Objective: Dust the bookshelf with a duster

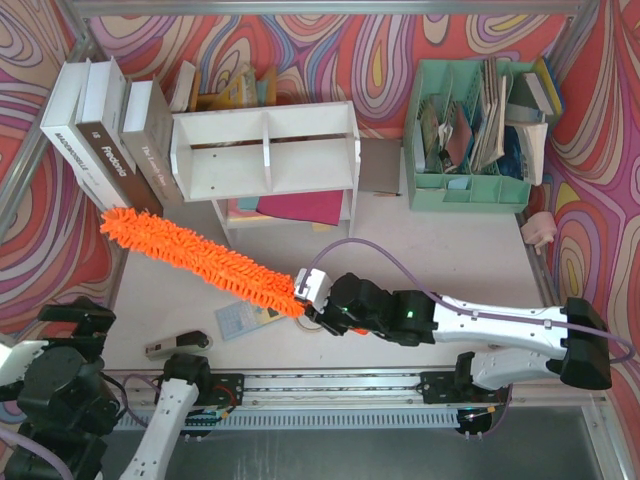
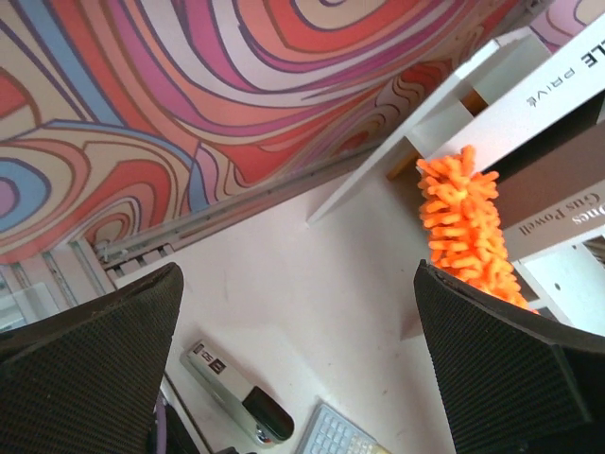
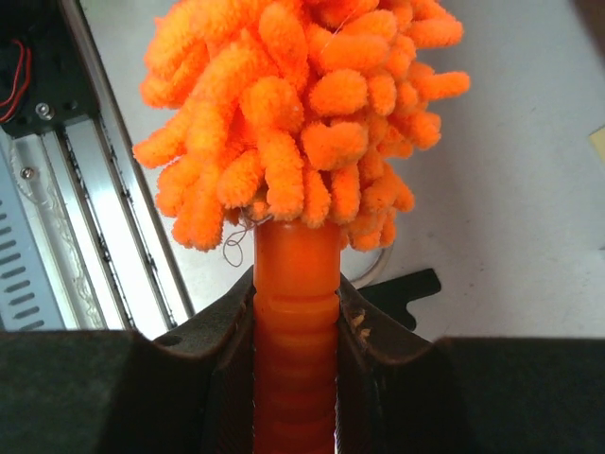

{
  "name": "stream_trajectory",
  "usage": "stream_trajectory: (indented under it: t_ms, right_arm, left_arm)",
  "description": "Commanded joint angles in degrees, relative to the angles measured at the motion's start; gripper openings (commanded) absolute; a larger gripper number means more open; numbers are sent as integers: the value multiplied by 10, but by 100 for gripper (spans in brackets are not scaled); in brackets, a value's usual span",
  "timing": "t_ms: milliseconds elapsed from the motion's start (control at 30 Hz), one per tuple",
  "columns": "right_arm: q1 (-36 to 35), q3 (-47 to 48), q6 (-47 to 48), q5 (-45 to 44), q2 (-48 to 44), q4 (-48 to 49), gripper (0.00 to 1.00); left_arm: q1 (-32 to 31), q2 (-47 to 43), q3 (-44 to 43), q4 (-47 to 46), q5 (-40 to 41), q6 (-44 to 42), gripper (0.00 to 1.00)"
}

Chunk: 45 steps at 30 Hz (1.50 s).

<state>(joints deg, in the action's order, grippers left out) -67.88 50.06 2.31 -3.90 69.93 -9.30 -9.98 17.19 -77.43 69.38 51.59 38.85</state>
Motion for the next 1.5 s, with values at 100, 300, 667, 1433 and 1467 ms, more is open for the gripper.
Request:
stream_trajectory:
  t_ms: [100,300,667,1433,1467]
  right_arm:
    - [-2,80,62,-62,-7,-15,0]
    - [-2,87,70,-74,26,6,0]
    - [19,91,72,-42,84,45,0]
    - [130,176,110,46,137,27,0]
    - [130,181,109,48,139,26,0]
  left_arm:
    - [-11,1,0,15,55,-26,98]
    - [-22,-2,18,21,54,-8,98]
    - [-34,-6,37,28,49,5,98]
    - [-53,-6,53,20,57,12,98]
    - [-54,-6,53,20,57,13,98]
